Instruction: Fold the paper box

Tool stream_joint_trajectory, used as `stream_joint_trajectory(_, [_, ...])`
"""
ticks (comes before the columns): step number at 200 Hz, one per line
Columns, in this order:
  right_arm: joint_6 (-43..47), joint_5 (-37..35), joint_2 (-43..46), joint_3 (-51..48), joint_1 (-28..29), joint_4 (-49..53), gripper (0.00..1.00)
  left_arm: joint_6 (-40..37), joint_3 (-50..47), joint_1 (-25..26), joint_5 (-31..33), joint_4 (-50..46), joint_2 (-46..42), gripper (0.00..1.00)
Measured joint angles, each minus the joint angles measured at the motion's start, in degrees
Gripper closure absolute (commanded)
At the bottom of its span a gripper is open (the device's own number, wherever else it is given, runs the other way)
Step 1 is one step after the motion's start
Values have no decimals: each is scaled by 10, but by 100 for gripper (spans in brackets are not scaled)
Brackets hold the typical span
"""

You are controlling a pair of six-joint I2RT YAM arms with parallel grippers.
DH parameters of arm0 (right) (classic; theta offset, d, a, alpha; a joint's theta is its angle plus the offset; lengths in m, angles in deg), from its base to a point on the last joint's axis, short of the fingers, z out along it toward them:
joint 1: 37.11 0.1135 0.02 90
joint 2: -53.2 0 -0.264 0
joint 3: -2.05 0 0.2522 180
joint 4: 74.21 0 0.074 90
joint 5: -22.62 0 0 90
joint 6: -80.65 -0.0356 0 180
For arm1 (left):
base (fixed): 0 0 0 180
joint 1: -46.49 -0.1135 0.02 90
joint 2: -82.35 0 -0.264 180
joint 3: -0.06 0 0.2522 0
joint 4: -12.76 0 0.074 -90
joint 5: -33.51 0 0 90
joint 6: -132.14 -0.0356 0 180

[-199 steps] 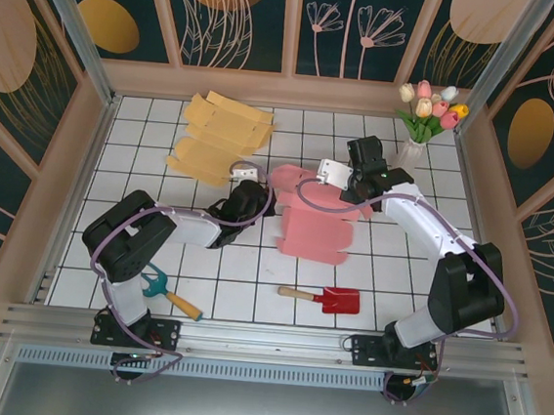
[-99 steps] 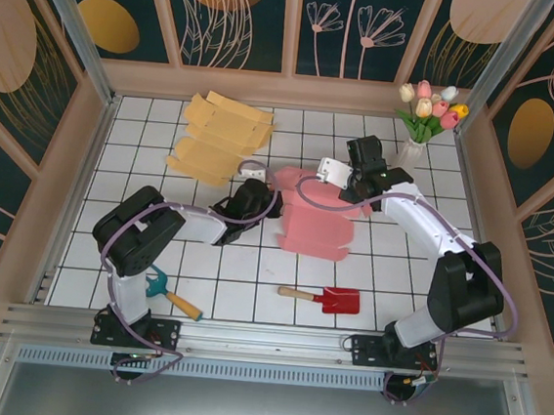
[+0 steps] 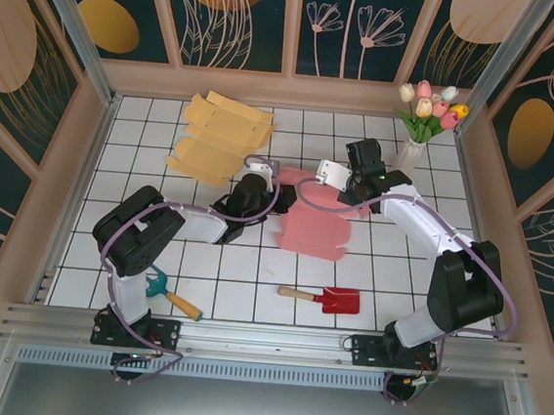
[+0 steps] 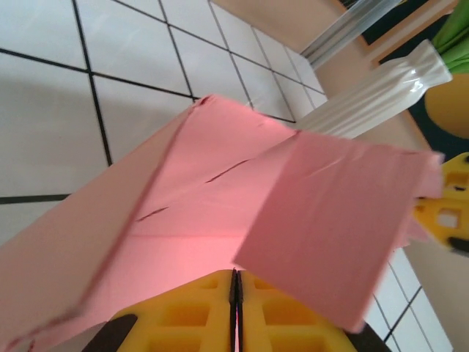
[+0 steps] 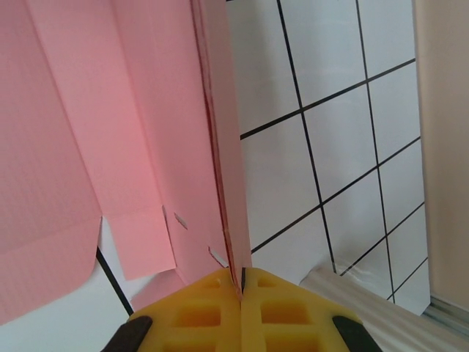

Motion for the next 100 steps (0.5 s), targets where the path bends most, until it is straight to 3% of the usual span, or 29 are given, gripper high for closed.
stream_joint_trajectory(39, [12, -3, 3, -26, 0, -40, 100, -12, -65, 0, 2, 14, -59, 86])
stream_joint_trajectory(74, [55, -11, 35, -80, 0, -84, 100, -67, -142, 0, 81, -25, -217, 78])
stream_joint_trajectory(100, [98, -11, 67, -114, 5, -106, 100, -109, -176, -2, 136, -28, -268, 76])
